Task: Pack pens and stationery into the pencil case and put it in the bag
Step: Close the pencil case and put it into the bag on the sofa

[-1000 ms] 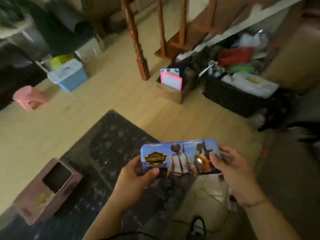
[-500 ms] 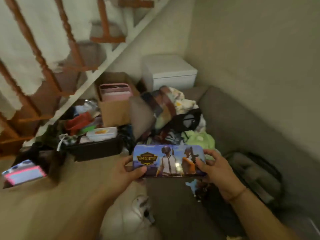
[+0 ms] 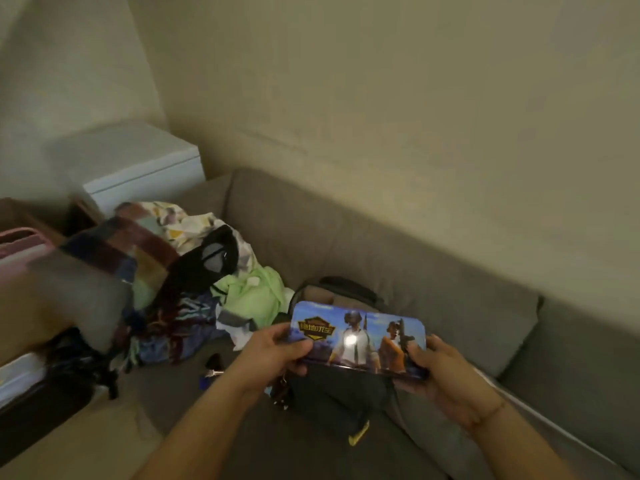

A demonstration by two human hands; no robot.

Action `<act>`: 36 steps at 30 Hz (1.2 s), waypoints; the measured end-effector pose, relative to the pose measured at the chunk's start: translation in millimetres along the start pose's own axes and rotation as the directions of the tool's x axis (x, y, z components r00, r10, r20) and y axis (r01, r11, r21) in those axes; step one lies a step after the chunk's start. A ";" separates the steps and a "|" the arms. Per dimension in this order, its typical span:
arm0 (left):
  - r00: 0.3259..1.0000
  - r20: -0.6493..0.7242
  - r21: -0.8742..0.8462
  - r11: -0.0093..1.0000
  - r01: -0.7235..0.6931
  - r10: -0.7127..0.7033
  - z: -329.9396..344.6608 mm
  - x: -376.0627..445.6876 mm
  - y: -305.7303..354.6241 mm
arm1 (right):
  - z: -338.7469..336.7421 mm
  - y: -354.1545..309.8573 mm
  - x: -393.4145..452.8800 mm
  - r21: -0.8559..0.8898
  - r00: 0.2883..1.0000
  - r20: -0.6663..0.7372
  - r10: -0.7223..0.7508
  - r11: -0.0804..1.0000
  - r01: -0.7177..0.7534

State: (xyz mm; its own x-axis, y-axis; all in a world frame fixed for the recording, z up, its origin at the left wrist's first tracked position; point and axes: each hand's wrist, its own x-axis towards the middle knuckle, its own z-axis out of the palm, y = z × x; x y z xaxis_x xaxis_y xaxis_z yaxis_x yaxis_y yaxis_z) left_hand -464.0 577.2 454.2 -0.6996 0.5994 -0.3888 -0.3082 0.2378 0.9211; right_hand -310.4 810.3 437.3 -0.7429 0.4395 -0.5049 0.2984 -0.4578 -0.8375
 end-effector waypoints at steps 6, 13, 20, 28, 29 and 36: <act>0.993 0.105 0.065 0.997 0.051 -0.058 1.8 57.3 0.5 | -14.9 2.4 37.3 0.085 0.998 -0.028 0.050 0.995 -0.048; 0.998 0.064 0.570 0.821 -0.035 -0.002 -0.5 199.4 -28.8 | -31.7 41.5 100.5 0.200 0.871 -0.474 0.126 0.979 -0.033; 0.967 0.234 0.936 0.292 -0.196 -0.101 -7.7 271.4 -108.2 | -26.9 76.0 182.1 0.385 0.625 -0.733 0.267 0.921 0.060; 0.798 0.438 0.864 0.438 -0.247 -0.413 -38.4 290.9 -153.0 | -20.0 49.8 265.7 0.490 0.536 -0.775 0.335 0.854 0.173; 0.792 0.474 0.844 0.455 -0.283 -0.384 -33.9 298.6 -151.5 | -22.8 50.4 270.9 0.477 0.524 -0.786 0.328 0.861 0.177; 0.946 0.310 0.827 0.518 -0.218 -0.098 33.9 364.1 -161.5 | -31.4 46.9 275.0 0.403 0.471 -0.830 0.297 0.905 0.139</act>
State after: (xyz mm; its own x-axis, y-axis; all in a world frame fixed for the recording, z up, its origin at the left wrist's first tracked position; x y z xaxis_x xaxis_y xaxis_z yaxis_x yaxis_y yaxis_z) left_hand -647.0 782.9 164.4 -0.4312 0.7807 -0.4522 0.5260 0.6248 0.5770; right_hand -481.8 934.0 252.5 0.2361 0.7130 -0.6602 -0.0747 -0.6641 -0.7439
